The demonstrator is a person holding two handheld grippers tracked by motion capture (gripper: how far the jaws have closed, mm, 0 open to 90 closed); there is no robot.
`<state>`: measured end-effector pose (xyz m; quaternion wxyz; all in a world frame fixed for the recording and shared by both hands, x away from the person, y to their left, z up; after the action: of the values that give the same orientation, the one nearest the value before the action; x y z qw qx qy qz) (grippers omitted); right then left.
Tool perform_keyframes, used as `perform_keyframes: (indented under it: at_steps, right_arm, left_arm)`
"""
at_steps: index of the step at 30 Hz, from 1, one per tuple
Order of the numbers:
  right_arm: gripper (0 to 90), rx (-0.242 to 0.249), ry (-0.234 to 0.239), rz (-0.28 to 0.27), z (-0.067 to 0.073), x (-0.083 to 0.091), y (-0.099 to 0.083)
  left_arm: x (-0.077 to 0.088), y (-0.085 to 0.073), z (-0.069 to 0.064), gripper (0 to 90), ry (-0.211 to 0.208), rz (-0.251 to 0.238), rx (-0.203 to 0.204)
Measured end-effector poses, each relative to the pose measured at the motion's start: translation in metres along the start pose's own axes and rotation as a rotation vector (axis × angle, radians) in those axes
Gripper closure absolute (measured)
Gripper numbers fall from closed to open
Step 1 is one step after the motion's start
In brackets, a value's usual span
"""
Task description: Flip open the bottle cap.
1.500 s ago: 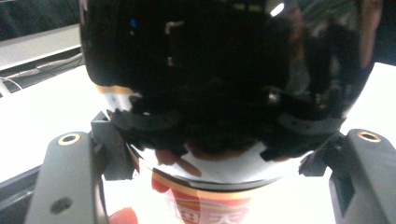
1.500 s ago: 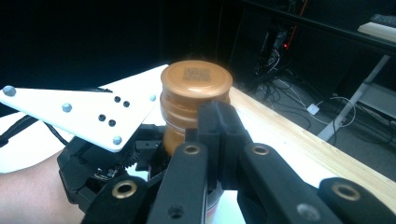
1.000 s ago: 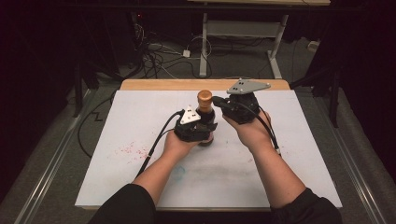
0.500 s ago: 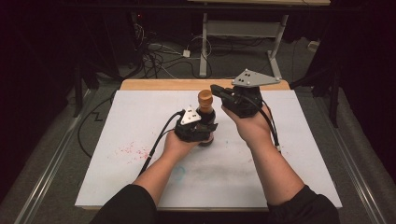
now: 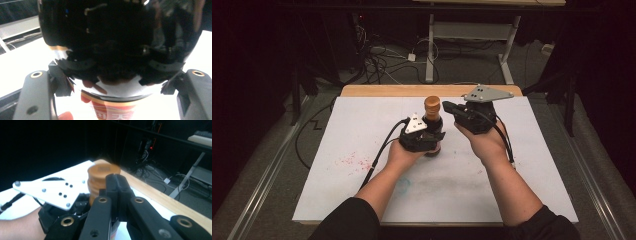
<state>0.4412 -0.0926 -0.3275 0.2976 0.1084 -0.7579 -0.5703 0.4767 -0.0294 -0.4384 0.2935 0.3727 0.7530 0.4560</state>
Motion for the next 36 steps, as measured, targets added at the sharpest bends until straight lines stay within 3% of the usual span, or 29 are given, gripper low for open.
perform_keyframes:
  at_steps: [6, 20, 36]
  right_arm:
    - [90.0, 0.01, 0.018, 0.034, 0.004, -0.004, -0.009]
    - [90.0, 0.036, 0.015, 0.065, 0.007, -0.009, -0.005]
    - [90.0, 0.037, 0.014, 0.056, 0.009, -0.009, 0.003]
  left_arm:
    - [0.0, 0.0, 0.0, 28.8, -0.001, -0.001, 0.001]
    - [0.0, 0.0, 0.0, 28.8, -0.001, -0.004, -0.003]
    - [0.001, 0.0, 0.0, 28.8, 0.001, -0.001, -0.003]
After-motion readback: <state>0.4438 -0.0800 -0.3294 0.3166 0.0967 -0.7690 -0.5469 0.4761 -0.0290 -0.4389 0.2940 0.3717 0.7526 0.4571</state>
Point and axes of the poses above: each handheld gripper's, and its own axes: x roughly backward along the jaws, y roughly out of its top, z roughly to its left, the point moved 7 cm from there along -x, roughly forward along the jaws, and after that the axes turned 12 degrees about -y, right-handed, at the moved point
